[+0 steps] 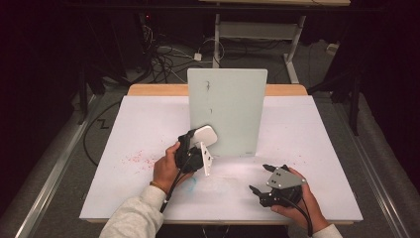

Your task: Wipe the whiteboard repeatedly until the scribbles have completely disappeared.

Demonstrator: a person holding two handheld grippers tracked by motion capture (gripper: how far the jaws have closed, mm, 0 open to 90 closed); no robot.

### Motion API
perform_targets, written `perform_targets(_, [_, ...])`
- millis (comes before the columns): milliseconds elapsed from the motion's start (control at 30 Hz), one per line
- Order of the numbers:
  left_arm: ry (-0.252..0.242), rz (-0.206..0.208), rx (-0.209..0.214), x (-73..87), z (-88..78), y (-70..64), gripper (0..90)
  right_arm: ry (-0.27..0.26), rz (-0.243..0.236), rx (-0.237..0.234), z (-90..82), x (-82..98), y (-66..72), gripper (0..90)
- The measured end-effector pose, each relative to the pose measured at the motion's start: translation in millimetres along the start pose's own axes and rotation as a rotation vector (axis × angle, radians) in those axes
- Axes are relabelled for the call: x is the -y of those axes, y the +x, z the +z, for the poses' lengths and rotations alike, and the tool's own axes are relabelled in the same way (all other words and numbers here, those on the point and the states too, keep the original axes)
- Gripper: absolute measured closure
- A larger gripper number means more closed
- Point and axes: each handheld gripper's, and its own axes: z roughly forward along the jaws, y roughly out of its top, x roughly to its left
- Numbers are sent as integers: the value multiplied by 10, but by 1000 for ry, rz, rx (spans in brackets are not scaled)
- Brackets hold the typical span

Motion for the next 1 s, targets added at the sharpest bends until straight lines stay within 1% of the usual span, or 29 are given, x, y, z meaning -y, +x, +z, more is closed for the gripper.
perform_targets(33, [-9,-15,-4,-32,4,22,293,-1,0,-1,-1,0,0,223])
perform_targets(67, [-5,-18,-5,-66,0,54,293,-1,0,-1,-1,0,0,223])
perform_targets(167, [-14,-44,-21,-172,1,146,293,0,1,-3,2,2,-3,223])
perform_targets(300, [-25,-100,-29,-306,1,308,293,1,0,-4,3,1,2,223])
perform_targets(333, [-25,-101,-29,-340,1,346,293,2,-1,-4,4,2,2,223])
perform_targets(400, [-28,-110,-42,-406,0,415,293,2,-1,-5,6,5,1,223])
perform_targets(433, [-37,-107,-47,-441,3,460,293,3,-2,-4,6,5,0,223])
perform_targets(500, [-36,-130,-47,-500,0,532,293,2,-3,-4,3,4,-1,223])
perform_targets(533, [-46,-121,-54,-529,2,577,293,2,-3,-4,3,4,-1,223])
perform_targets(567, [-42,-142,-53,-552,-2,604,293,3,-2,-3,0,3,1,222])
perform_targets(633, [-42,-156,-55,-584,-6,667,293,2,-4,-3,-2,3,3,223])
perform_targets(700, [-46,-181,-49,-584,-8,707,292,2,-5,-3,-5,4,2,223])
perform_targets(733, [-48,-192,-44,-575,-8,710,293,1,-5,-3,-6,5,-1,223])
perform_targets(833, [-46,-195,-47,-536,-6,655,292,0,-3,-3,-10,6,-7,223])
perform_targets(900, [-42,-182,-47,-496,-3,578,293,-1,-5,-1,-14,3,-7,223])
perform_targets(1000, [-34,-158,-39,-413,3,425,292,-3,-6,-2,-17,0,-3,223])
